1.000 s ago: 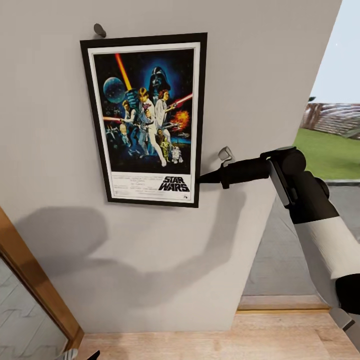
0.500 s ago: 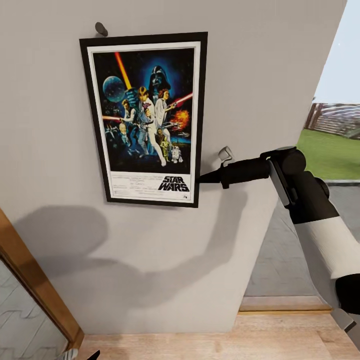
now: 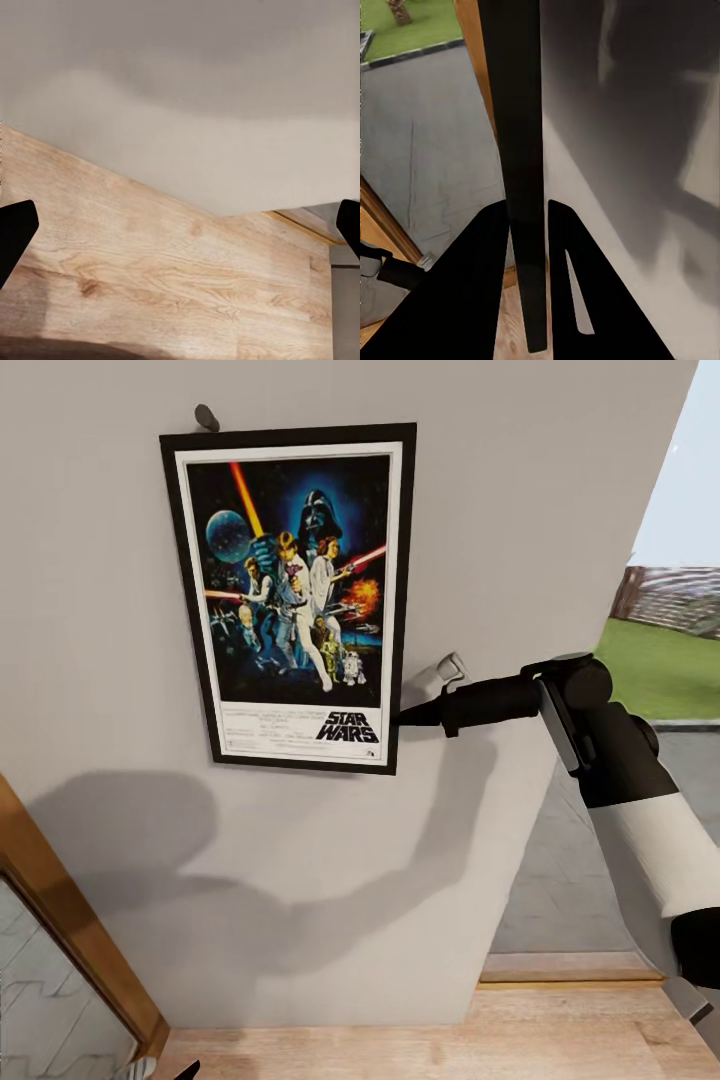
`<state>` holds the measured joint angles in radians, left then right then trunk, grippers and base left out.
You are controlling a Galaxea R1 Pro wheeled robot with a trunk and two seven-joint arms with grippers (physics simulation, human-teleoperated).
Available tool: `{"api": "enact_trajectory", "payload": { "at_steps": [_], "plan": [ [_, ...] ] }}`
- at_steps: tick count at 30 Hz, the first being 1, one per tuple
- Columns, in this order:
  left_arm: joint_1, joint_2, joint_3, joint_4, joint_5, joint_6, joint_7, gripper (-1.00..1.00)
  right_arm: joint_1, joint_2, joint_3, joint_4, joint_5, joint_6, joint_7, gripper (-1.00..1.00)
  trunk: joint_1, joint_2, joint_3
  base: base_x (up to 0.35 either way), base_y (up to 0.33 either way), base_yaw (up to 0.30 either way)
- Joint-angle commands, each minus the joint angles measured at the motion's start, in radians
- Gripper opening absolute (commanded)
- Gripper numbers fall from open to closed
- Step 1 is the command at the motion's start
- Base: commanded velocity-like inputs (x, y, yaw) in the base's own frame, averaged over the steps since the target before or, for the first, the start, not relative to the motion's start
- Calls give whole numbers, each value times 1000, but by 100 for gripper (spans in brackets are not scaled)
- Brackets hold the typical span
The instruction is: Pick up the poster from the kitchen countertop and hang it on one of the wall nails in the kitchen.
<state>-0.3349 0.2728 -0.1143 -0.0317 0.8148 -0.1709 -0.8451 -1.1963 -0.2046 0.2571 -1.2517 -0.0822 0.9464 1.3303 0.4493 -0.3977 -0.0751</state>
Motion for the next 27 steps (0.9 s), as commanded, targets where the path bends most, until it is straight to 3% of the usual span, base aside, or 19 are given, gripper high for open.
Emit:
{"api": "enact_trajectory", "payload": {
  "at_steps": [1,14,27],
  "plan": [
    [-1,0,-8,1,5,-7,-2,100,-1,-1,2,1,-2,9,-2,-100,1,-2,-2,0,95,0],
    [-1,0,-8,1,5,-7,-2,100,-2,-1,2,1,-2,10,-3,-100,1,-2,-2,-104,39,0],
    [-1,0,-8,1,5,-7,-1,100,-10,0,-1,1,0,19,-10,-100,1,-2,-2,-9,2,0]
  ]
}}
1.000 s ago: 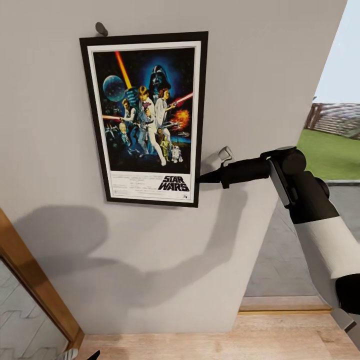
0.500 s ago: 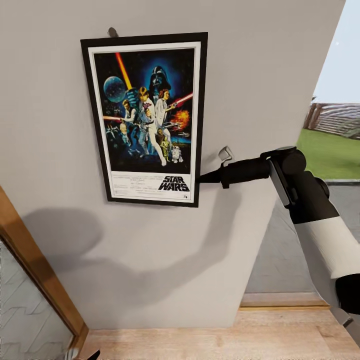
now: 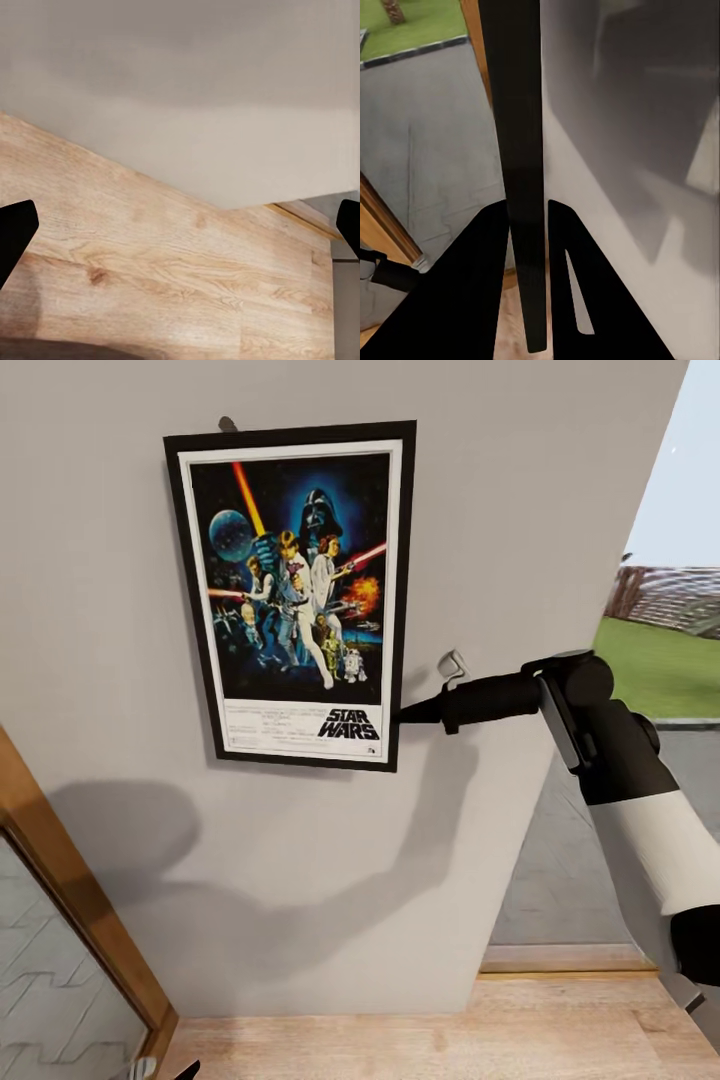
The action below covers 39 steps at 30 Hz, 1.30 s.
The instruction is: Pick up the poster from the kitchen countertop and hang it on one of the wall nails in the kitchen.
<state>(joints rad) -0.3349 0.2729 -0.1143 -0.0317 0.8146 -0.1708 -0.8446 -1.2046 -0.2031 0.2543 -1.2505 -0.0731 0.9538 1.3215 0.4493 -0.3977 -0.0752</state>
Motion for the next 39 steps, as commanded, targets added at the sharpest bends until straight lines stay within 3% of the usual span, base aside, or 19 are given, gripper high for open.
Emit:
{"api": "enact_trajectory", "payload": {
  "at_steps": [1,9,12,20,34,35,39],
  "plan": [
    [-1,0,-8,1,5,-7,-2,100,-5,-1,2,0,-9,12,-2,-100,1,-2,-2,0,0,0],
    [-1,0,-8,1,6,-7,-2,100,-48,13,-6,3,-9,33,-4,-100,1,-2,-2,0,0,0],
    [-1,1,-8,1,5,-7,-2,100,-60,38,-32,8,-9,36,-22,-100,1,-2,-2,0,0,0],
    [-1,0,-8,1,5,-7,-2,100,-89,86,-42,16,-10,39,-86,-100,1,-2,-2,0,0,0],
    [-1,1,-8,1,5,-7,-2,100,-105,93,-44,61,-13,44,-102,-100,1,-2,-2,0,0,0],
    [-1,2,-8,1,6,-7,-2,100,-115,93,-44,94,-55,45,-98,-100,1,-2,-2,0,0,0],
    [-1,2,-8,1,6,-7,-2,100,-116,93,-44,96,-67,45,-97,-100,1,-2,-2,0,0,0]
  ]
}}
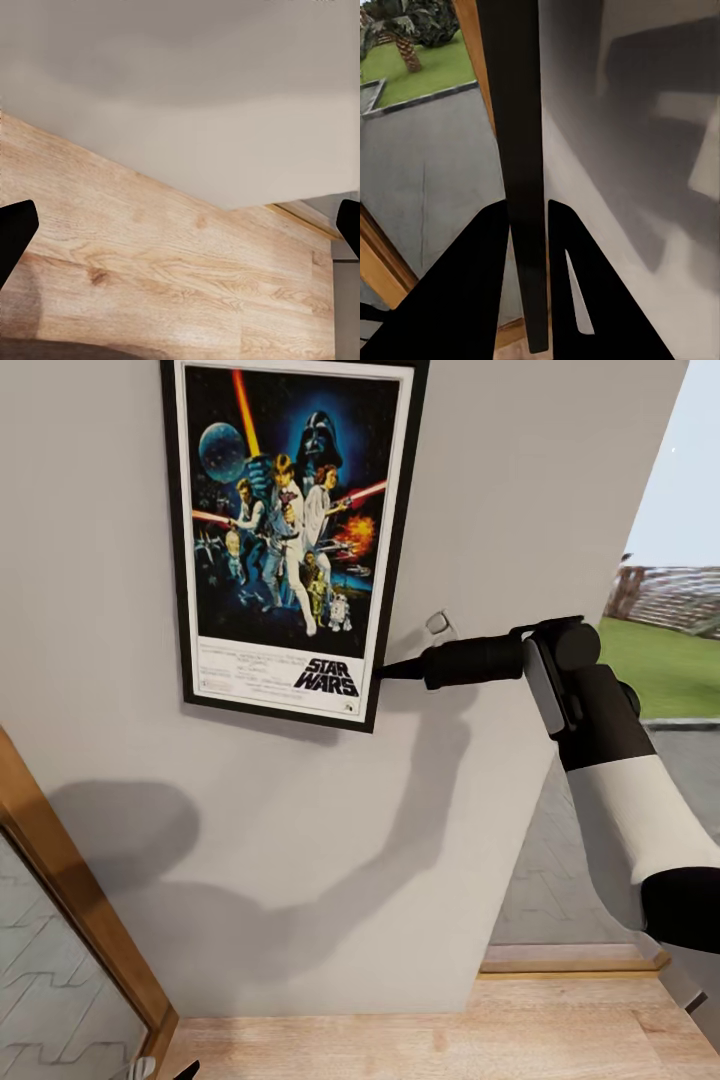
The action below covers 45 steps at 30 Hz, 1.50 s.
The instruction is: Pick up the poster from the kitchen countertop and hang it on one of the wall nails in the kitchen.
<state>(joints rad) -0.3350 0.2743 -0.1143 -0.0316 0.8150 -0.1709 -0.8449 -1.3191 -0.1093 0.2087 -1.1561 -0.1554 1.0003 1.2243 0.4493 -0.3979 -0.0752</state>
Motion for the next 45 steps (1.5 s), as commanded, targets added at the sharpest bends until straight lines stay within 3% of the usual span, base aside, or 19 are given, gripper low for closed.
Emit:
{"api": "enact_trajectory", "payload": {
  "at_steps": [1,23,29,45],
  "plan": [
    [-1,0,-8,1,5,-7,-2,100,-1,-1,1,2,14,-2,0,-100,1,-2,-2,0,0,0],
    [-1,0,-8,1,6,-7,-2,100,-1,-1,9,-3,7,-4,8,-100,1,-2,-2,0,0,0],
    [-1,0,-8,1,6,-7,-2,100,-1,-1,12,-5,7,-4,48,-100,1,-2,-2,0,0,0],
    [-1,0,-8,1,6,-6,-2,100,0,-1,17,-2,8,-3,57,-100,1,-2,-2,0,0,0]
  ]
}}
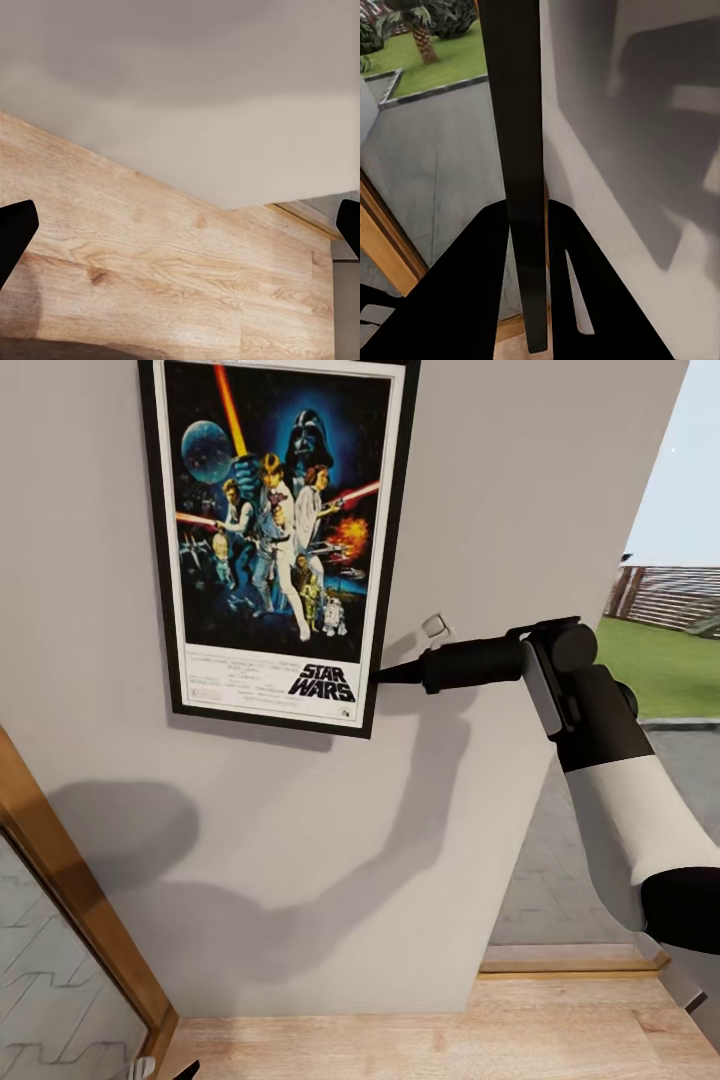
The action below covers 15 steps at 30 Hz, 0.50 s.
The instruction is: Pick up the poster from the kitchen countertop and hang it on one of the wall nails in the kitchen.
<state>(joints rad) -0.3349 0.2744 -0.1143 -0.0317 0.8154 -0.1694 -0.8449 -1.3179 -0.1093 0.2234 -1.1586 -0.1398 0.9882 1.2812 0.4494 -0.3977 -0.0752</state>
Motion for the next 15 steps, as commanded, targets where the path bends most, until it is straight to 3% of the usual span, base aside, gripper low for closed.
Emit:
{"api": "enact_trajectory", "payload": {
  "at_steps": [1,15],
  "plan": [
    [-1,0,-8,1,5,-7,-2,100,-1,-1,3,0,-8,9,0,-100,1,-2,-2,0,0,0],
    [-1,0,-8,1,5,-7,-2,100,-1,-1,27,0,-7,8,1,-100,1,-2,-2,0,0,0]
  ]
}}
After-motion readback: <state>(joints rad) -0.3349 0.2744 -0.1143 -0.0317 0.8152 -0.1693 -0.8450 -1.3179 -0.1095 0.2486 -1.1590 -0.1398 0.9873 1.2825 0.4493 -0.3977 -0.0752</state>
